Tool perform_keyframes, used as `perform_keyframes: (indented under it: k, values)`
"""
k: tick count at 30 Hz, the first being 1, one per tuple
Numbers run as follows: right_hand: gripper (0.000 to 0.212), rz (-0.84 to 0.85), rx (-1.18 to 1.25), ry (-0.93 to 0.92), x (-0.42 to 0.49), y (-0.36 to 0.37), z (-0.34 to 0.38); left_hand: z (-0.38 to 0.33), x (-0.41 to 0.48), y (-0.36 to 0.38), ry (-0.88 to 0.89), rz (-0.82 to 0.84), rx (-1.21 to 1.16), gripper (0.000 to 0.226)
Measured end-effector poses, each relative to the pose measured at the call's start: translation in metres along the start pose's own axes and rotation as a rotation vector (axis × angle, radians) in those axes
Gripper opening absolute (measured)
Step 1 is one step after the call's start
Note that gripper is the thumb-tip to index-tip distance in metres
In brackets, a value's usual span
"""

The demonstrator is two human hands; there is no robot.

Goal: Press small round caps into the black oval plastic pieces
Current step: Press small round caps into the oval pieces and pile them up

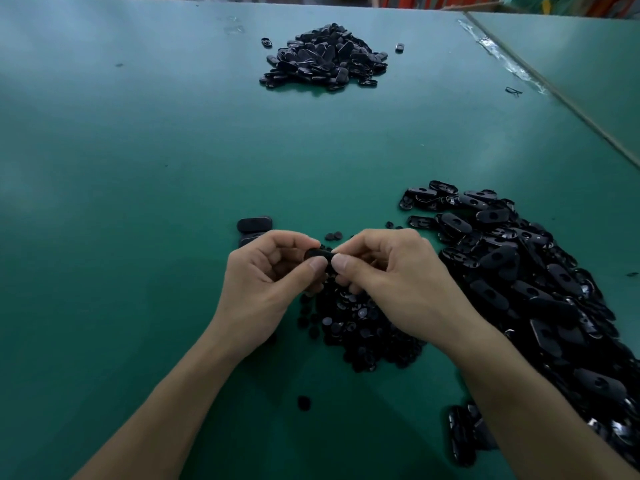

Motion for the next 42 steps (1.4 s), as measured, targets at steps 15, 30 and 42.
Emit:
perform_keyframes:
  k: [15,30,42]
  values:
    - [0.031,0.106,-0.677,0.032,-0.006,0.002,-0.012,0.007,0.001,-0.006,-0.1,-0.037,-0.083,0.009]
    - [0.018,-0.009,-0.491,0.022,-0.008,-0.005,-0.013,0.008,0.001,-0.008,-0.081,-0.054,-0.07,0.017]
    - [0.002,-0.005,-0.488,0.017,-0.006,-0.006,-0.011,0.008,0.001,-0.009,-0.088,-0.054,-0.065,0.014]
Point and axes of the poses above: each hand's wrist, its own x-axis towards the middle knuckle, its own y-axis out of the palm, z = x × y, the point moved 8 cm from there along x, towards the middle knuckle, and after that the axes turned 7 degrees about x, right-handed, at the moved point
